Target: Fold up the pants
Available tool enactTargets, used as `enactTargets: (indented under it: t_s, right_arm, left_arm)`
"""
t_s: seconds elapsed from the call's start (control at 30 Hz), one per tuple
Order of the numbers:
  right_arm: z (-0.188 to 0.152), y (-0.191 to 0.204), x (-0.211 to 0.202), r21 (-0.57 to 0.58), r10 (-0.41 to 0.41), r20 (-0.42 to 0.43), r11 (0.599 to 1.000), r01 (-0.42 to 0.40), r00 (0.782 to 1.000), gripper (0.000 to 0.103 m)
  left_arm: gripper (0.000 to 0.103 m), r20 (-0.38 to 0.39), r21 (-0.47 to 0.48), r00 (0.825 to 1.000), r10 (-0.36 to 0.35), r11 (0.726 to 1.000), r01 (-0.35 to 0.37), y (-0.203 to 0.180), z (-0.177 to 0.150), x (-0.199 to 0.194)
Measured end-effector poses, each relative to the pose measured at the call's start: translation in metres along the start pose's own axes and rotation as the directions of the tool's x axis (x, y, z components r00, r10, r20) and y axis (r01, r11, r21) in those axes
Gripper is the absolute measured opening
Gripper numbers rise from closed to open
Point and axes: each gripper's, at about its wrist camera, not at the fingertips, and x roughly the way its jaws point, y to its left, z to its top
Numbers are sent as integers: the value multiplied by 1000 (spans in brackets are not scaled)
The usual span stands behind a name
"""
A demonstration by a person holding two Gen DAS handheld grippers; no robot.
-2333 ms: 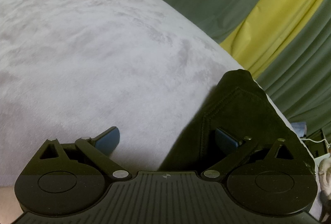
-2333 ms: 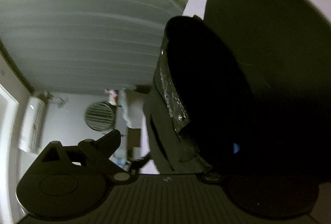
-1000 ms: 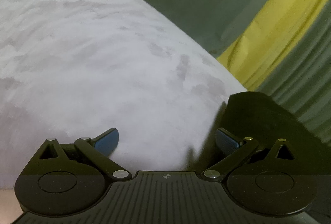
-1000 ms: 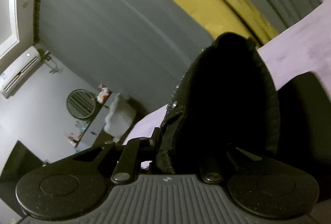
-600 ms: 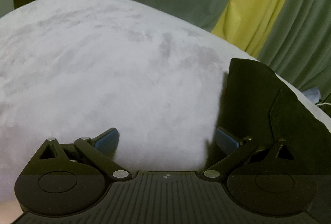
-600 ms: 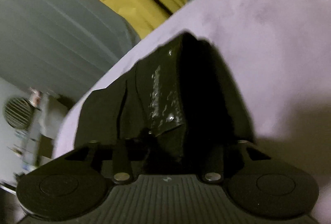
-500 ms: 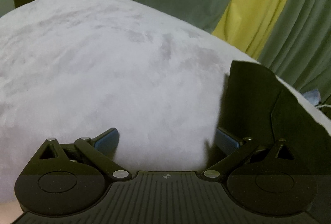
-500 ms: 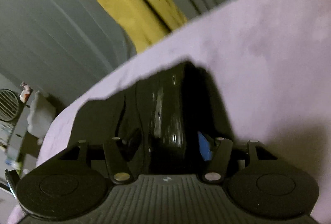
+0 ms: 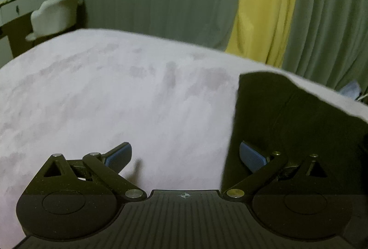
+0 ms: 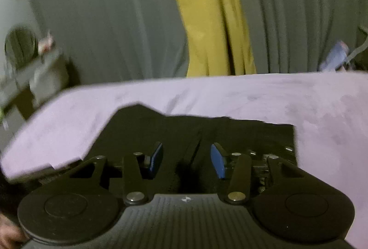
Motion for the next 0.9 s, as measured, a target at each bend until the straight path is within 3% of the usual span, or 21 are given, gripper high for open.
enactTargets:
  t_s: [0.17,0.37,0.5,0.63,0.77,0.9]
  right_arm:
    - [-11,11,47,-118,-88,-111,990,75,990,45]
    - [-24,14,70,-213,-119,-90,972,98,989,46]
    - [-14,14,65,-176,-121,-117,979,100,986,46]
    - [2,4,44,-56,-85,-129,995,78,988,46]
    - [14,-10,19,7,-127,-62,992,127,990,49]
    - [14,-21,24,-25,-217,-94,976,216,972,51]
  left_arm:
    - [103,-27,53,999,17,998,-15,-8,0,12]
    - [103,-73,32,997,-10,999,13,-6,-1,23]
    - [103,-92,-21,995,-26,999,24,1,1,25]
    - [103,-98,-37,995,-26,999,22,2,0,24]
    - [103,-98,-32,995,-24,999,21,1,0,24]
    - [103,-98,-33,995,-24,999,21,1,1,25]
